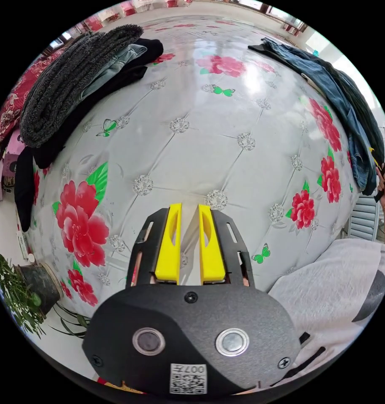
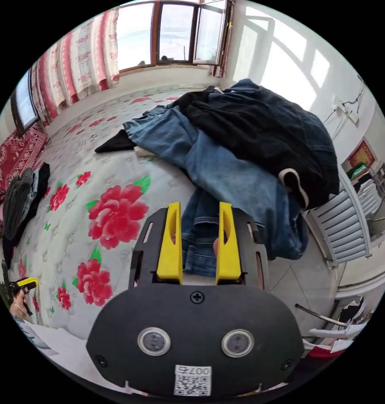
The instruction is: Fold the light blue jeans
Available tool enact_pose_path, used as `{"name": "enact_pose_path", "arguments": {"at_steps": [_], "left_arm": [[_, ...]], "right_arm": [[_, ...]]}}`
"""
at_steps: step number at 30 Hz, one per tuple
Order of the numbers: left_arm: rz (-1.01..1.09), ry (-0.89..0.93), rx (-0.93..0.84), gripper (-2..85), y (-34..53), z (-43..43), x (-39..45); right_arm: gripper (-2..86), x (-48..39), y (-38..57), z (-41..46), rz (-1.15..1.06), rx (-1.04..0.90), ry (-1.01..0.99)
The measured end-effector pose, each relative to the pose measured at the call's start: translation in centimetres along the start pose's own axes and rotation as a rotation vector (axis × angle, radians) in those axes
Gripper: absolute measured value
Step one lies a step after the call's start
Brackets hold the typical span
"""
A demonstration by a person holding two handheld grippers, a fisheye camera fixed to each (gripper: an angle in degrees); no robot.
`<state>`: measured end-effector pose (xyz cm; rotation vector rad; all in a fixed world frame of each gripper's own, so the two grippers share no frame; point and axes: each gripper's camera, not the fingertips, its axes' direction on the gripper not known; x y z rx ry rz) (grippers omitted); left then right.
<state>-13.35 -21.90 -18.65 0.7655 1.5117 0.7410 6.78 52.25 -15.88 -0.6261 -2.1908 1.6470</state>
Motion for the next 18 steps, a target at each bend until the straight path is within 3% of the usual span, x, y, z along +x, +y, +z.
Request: {"name": "enact_pose_path", "arguments": {"at_steps": [2,5,7,10,14,18], "left_arm": [[-0.035,-0.029,0.005,3.6,0.4,0.0,0.3],[-0.152,0.017,0.017,1.0,1.7,0.0,0.4],[-0.205,0.180,0.078,2.5,2.9,-0.2,1.0],[-0.184,0.300,0.116,4.5,4.1,-0.7,2.9],[-0.084,0.298,0.166,5.1,5.7,-2.7,5.0],[-0.037,0.322,0.231,6.3,8.8,-5.0,4.8]], "right_arm": [[9.5,4.8,-0.9,-0.6,0.015,-0.012,0.153],[8.5,10.5,-0.5,2.2,0.002,-0.189,0.319],[5.8,13.2,1.0,4.7,0.076,-0.258,0.108],[2.6,13.0,0.9,4.6,0.145,-0.281,0.061],[0.7,8.2,0.6,2.3,-0.050,-0.326,-0.030],[0.1,0.7,3.0,-4.8,-0.222,-0.243,-0.640]]}}
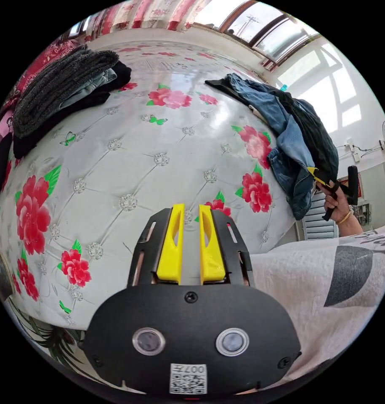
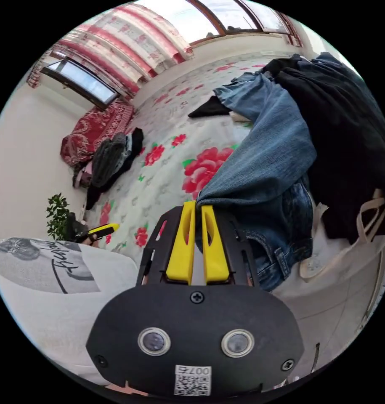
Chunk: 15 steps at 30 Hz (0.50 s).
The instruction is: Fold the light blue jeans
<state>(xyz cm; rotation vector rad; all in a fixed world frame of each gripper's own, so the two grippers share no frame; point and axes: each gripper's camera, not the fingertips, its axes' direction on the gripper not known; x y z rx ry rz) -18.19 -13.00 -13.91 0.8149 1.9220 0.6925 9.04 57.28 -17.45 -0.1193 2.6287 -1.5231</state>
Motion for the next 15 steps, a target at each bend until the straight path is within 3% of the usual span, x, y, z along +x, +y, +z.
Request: {"name": "enact_pose_path", "arguments": {"at_steps": [9,12,15], "left_arm": [[-0.004,0.087,0.246,9.6,7.9,-9.4,-2.7],[-0.118,-0.062,0.328,8.7,11.5,-13.3,-5.6],[-0.312,-0.119,0.352,8.4,15.5,-16.4,-10.1]], "right_arm": [[0.7,-31.8,3.6,6.2,-0.756,-0.274,-0.634],[2.0,-39.7,8.2,7.1,-1.023,-0.346,-0.610],[3.3,-41.8,11.2,8.1,-1.123,-0.365,-0.470]]}}
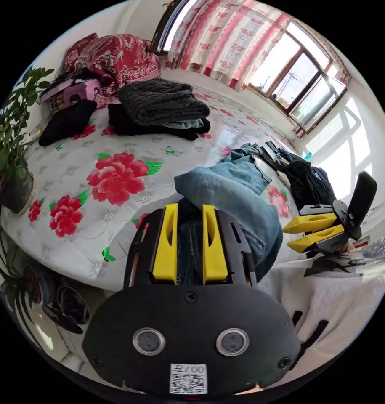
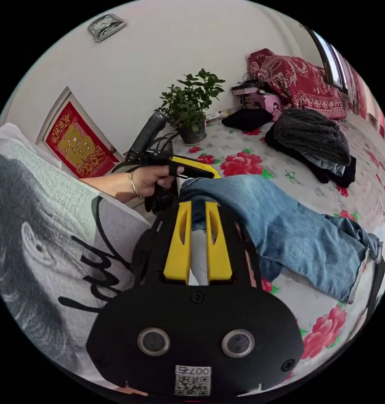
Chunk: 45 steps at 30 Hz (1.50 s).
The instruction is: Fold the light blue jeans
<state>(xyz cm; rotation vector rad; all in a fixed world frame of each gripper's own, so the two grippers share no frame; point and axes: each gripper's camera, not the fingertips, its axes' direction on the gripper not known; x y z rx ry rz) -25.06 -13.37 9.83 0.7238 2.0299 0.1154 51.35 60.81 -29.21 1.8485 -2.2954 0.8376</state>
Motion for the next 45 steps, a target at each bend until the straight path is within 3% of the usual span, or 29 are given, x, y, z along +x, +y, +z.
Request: {"name": "enact_pose_path", "arguments": {"at_steps": [3,10,16,20,25,29,32,35,40,45], "left_arm": [[-0.122,-0.062,0.038,8.9,2.4,-3.5,-4.3],[-0.131,-0.031,-0.020,11.4,7.8,-5.7,-4.9],[0.006,0.027,-0.077,11.6,6.3,-7.5,-4.3],[0.024,0.031,-0.019,13.1,5.4,-11.1,-5.6],[-0.004,0.137,-0.262,14.6,6.9,-6.0,-4.0],[-0.124,0.148,-0.311,7.7,5.9,-2.2,-4.1],[-0.100,0.147,-0.358,1.1,2.2,-0.7,-4.9],[-0.002,0.100,-0.249,-0.3,-4.0,-2.7,-5.8],[0.248,-0.045,-0.036,-0.4,-13.1,-10.4,-2.8],[0.378,-0.140,0.154,1.6,-13.1,-17.5,2.2]], "right_arm": [[4.2,1.8,3.2,-1.1,0.112,0.045,0.131],[6.9,14.8,16.8,-9.6,0.753,0.148,0.369],[8.7,24.6,25.0,-13.8,1.107,0.300,0.248],[9.0,30.1,30.0,-14.0,1.325,0.445,0.098],[8.0,35.1,34.1,-12.5,1.492,0.447,0.042],[4.8,36.2,34.9,-12.8,1.518,0.546,0.044],[1.2,37.6,34.4,-13.5,1.545,0.545,0.013],[0.3,38.3,32.6,-16.7,1.466,0.645,-0.042],[-0.2,34.2,29.2,-28.8,1.171,0.957,-0.086],[-0.3,23.9,29.7,-41.3,0.754,1.161,-0.021]]}}
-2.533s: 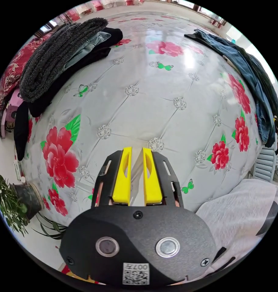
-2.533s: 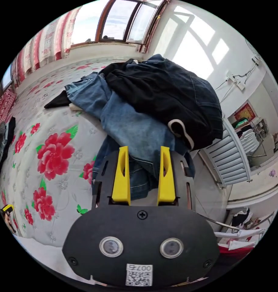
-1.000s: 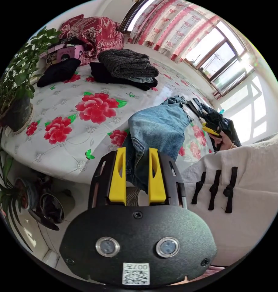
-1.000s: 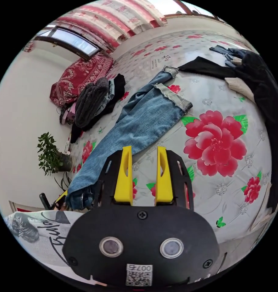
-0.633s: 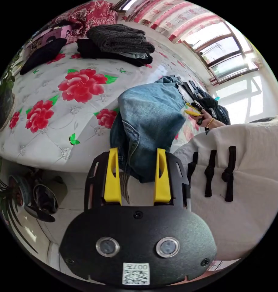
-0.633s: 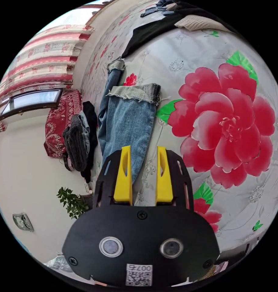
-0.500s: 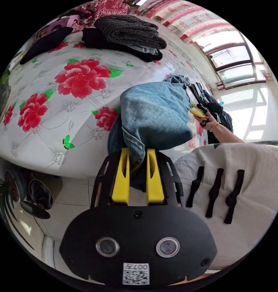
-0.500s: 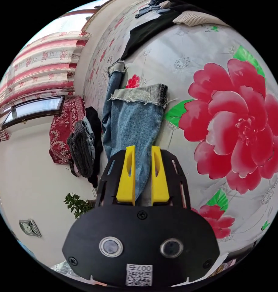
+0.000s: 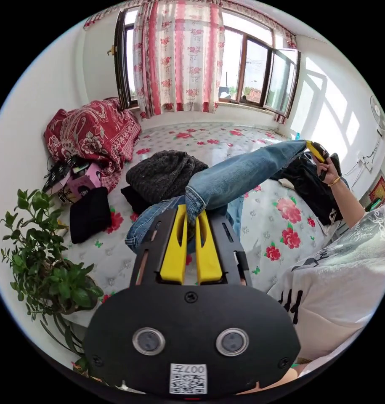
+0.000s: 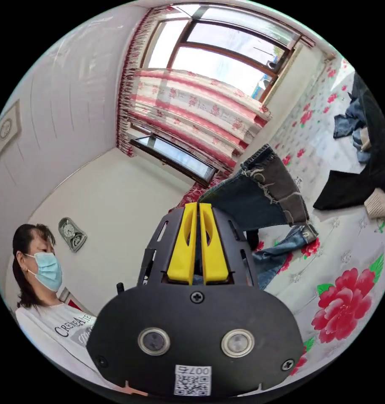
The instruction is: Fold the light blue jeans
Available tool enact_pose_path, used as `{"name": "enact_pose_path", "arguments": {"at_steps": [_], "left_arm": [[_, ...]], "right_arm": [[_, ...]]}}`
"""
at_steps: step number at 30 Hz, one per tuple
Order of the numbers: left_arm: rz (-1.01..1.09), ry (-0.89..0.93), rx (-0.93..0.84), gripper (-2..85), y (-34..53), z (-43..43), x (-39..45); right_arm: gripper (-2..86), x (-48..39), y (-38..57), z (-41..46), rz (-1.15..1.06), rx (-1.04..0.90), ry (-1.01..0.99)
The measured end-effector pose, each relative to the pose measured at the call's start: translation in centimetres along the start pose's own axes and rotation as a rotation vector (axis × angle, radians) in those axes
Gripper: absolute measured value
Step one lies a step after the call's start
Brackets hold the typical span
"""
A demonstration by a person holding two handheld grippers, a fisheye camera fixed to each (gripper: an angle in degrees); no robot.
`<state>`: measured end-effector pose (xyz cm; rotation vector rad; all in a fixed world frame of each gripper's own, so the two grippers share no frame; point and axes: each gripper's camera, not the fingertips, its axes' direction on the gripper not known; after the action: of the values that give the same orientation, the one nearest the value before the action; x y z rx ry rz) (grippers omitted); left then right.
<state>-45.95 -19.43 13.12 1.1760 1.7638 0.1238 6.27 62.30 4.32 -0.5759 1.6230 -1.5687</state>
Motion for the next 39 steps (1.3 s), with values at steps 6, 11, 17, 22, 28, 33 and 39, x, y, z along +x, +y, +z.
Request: {"name": "enact_pose_path", "arguments": {"at_steps": [6,11,17,22,28,33,39], "left_arm": [[0.039,0.011,-0.121,5.9,5.5,0.6,6.0],[-0.114,0.012,-0.427,6.1,12.6,8.2,7.6],[-0.284,0.048,-0.505,6.4,14.3,15.1,7.7],[-0.393,-0.065,-0.461,7.0,11.6,19.0,5.8],[-0.356,-0.168,-0.575,1.1,9.7,24.3,6.6],[-0.267,-0.102,-0.642,-0.2,9.4,22.2,6.6],[-0.393,-0.020,-0.671,-0.4,15.1,13.8,6.1]], "right_arm": [[-0.2,-5.1,4.8,-13.5,-0.165,0.091,0.255],[-0.2,9.2,13.9,-19.4,0.327,-0.064,0.694],[0.2,20.6,24.1,-23.0,0.705,-0.105,0.681],[0.9,19.6,21.5,-21.9,0.585,0.061,0.714],[0.4,21.6,18.1,-14.5,0.563,-0.089,0.740],[0.0,22.8,18.8,-9.0,0.553,-0.203,0.849],[-0.1,20.8,23.0,-3.5,0.276,-0.509,1.146]]}}
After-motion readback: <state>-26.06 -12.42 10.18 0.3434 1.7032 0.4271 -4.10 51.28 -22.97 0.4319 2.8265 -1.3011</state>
